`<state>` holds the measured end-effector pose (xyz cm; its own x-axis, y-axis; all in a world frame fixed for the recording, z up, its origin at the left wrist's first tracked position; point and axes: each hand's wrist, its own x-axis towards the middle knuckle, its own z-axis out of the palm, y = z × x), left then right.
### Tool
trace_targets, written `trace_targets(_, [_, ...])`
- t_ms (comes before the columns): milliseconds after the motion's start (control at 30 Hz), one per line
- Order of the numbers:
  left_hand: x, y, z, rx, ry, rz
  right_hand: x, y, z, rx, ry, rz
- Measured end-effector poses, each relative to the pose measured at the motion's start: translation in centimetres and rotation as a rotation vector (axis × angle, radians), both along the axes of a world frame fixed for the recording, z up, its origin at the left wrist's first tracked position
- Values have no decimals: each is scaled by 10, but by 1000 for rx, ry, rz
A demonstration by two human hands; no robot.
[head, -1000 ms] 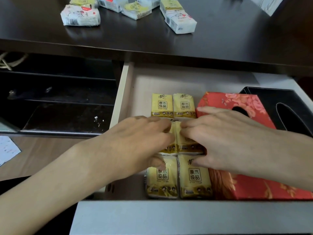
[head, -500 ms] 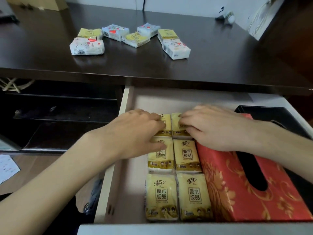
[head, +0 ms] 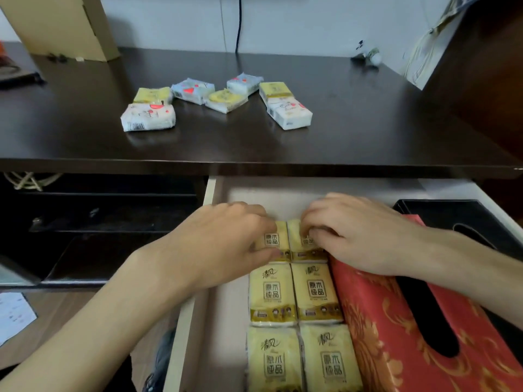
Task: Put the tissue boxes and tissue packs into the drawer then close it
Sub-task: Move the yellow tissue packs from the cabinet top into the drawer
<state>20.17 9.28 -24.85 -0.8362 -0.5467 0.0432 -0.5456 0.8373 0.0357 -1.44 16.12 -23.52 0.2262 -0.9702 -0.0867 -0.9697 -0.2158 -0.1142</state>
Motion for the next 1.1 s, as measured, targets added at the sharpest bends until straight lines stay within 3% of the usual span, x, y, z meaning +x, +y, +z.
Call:
trace_targets(267, [14,-46,39,-13,417,233,-1,-46,43,-338,-500,-138])
trace_targets(400, [6,-78,49,10,644,290,-8,-100,54,-448,-560,-206])
trace_targets(467, [-5,-102,50,12,610,333,-14,-131,55,-438,-514,-252])
trace_targets(767, [-44,-174,65,-30,119,439,-18,-226,63,-346,-331,-433])
trace_targets(933, [-36,-167,67,-6,166,399,-11,-249,56,-231,-254,-561])
trace_targets(1100, [-20,-153,62,35,205,342,-9,-254,58,-306,-391,-618])
